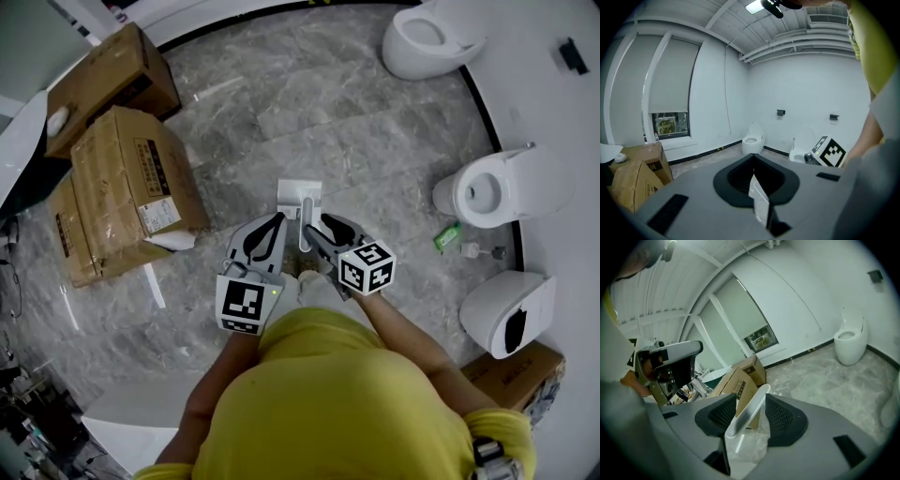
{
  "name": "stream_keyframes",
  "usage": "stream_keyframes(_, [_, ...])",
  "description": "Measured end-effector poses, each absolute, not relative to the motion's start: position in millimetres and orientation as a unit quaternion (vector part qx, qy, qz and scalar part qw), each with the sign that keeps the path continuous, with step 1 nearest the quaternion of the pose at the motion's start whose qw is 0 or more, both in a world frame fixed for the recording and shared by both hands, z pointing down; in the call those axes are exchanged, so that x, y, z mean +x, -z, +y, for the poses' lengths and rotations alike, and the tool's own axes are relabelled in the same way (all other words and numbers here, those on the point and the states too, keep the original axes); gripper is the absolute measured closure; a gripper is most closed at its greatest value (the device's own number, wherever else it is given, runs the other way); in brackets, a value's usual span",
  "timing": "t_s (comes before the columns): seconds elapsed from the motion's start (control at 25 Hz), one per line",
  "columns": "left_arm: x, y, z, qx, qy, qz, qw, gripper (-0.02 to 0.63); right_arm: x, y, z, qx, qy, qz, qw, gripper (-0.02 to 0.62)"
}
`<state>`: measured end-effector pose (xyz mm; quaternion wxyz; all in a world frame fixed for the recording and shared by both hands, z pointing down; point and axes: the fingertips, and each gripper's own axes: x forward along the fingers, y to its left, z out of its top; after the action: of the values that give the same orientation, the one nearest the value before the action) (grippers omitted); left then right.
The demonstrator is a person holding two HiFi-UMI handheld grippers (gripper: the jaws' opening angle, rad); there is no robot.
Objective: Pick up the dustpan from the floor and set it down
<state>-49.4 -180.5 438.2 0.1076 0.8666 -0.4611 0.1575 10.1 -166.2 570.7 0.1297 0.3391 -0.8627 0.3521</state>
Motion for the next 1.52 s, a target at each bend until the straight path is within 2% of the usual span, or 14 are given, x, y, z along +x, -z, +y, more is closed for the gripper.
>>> stream_keyframes(0.28, [-47, -446, -190, 0.868, -0.168, -0.452, 0.115, 0.604, -4, -600, -160, 0.258, -0.493, -0.825, 0.095, 0.333])
stream_keyframes(0.52, [-55, -451, -198, 0.866, -0.176, -0.453, 0.122, 0.604, -24, -610, -150, 0.178, -0.568, -0.8, 0.079, 0.33])
stream_keyframes(0.84, [-66, -454, -203, 0.862, -0.184, -0.456, 0.127, 0.604, -34, -608, -152, 0.149, -0.581, -0.797, 0.063, 0.456])
stream_keyframes(1.08, [-67, -454, -202, 0.864, -0.185, -0.451, 0.125, 0.604, -30, -600, -162, 0.159, -0.577, -0.799, 0.063, 0.459])
stream_keyframes(1.52, [-64, -451, -191, 0.869, -0.179, -0.445, 0.123, 0.604, -26, -535, -160, 0.129, -0.567, -0.812, 0.041, 0.445])
